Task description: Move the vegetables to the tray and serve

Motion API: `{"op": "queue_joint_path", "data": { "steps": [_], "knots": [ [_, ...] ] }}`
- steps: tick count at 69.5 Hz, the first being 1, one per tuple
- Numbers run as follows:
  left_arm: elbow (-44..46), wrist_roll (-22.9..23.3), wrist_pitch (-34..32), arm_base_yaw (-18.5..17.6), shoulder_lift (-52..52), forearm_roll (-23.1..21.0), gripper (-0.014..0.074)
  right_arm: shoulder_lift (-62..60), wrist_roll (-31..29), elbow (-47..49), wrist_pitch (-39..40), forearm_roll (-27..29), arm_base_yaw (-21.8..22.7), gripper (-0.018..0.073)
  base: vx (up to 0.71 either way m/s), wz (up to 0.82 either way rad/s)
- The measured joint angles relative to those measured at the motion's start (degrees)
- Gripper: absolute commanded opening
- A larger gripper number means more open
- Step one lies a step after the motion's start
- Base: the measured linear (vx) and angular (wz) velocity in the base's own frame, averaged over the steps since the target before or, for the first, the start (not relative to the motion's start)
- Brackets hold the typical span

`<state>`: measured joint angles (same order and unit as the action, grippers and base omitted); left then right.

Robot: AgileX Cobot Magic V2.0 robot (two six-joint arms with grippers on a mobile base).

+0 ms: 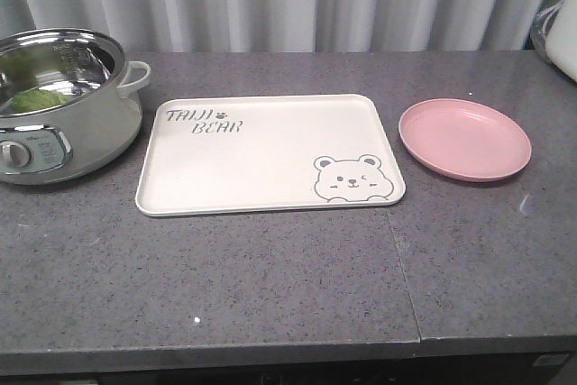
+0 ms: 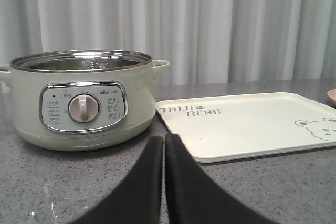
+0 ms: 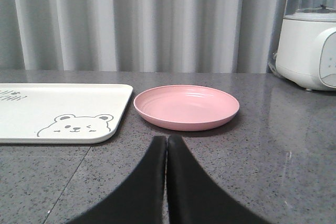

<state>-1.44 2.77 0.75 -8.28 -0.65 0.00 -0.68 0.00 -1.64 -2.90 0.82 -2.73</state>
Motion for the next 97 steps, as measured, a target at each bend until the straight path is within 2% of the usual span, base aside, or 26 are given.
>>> {"op": "queue_joint_path", "data": {
  "steps": [74,85,97],
  "knots": [
    [0.50,0.24,0.09,0.00,0.00,0.00,-0.0006,0.25,0.70,0.74,0.86,0.54,0.00,-0.0008,0.00,0.00],
    [8.94,2.62,4.29,0.00,0.85,0.00,-0.0006,6.43,0.69,11.38,-2.90,0.85,0.00,-0.0008,0.00,0.00],
    [25.67,3.03,13.82,0.00,11.31,0.87,-0.0006,19.69,-0.60,29.95,-15.93,0.01,0.00,-0.0008,0.00,0.00]
  ]
}}
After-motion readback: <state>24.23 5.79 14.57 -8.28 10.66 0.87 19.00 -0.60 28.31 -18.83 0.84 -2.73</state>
